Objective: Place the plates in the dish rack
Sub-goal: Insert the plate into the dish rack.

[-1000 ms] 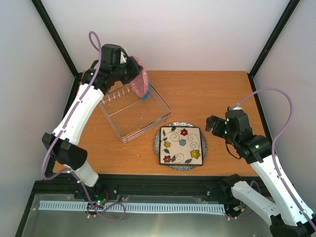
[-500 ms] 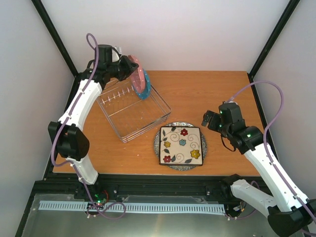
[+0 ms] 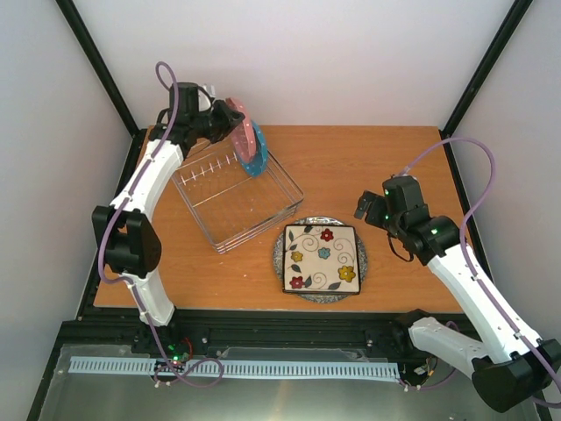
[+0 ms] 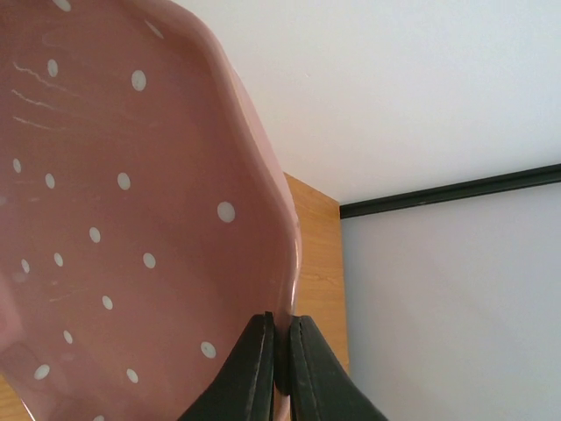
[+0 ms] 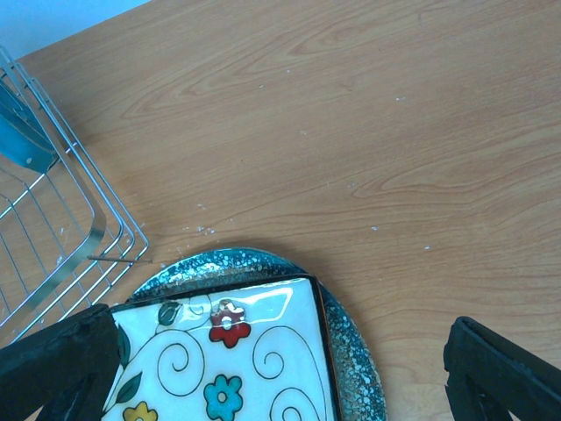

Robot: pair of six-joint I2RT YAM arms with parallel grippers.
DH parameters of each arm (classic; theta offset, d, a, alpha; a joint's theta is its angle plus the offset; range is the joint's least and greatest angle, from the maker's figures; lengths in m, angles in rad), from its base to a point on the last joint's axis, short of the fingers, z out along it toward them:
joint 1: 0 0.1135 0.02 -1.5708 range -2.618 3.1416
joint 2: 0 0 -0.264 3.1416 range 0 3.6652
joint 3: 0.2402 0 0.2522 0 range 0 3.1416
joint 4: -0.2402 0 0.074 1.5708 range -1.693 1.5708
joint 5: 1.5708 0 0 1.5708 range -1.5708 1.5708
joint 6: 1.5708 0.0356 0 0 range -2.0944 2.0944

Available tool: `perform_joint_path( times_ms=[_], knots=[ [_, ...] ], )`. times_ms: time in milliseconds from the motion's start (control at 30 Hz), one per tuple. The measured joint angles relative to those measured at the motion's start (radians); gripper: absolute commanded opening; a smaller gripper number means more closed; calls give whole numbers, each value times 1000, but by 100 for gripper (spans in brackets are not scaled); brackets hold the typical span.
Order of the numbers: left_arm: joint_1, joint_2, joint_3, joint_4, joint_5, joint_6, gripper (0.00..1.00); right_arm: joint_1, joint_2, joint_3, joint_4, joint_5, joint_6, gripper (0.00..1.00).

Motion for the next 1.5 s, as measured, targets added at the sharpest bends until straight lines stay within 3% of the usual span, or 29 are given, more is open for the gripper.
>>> perform_joint_path(
  times_ms=[600, 1500],
  knots=[
    [8, 0, -144, 198, -16, -50, 1, 0, 27, 14, 13, 11, -12, 100],
    [8, 12, -292, 306, -84, -82, 1, 0, 31, 20, 16, 16, -29, 100]
  ],
)
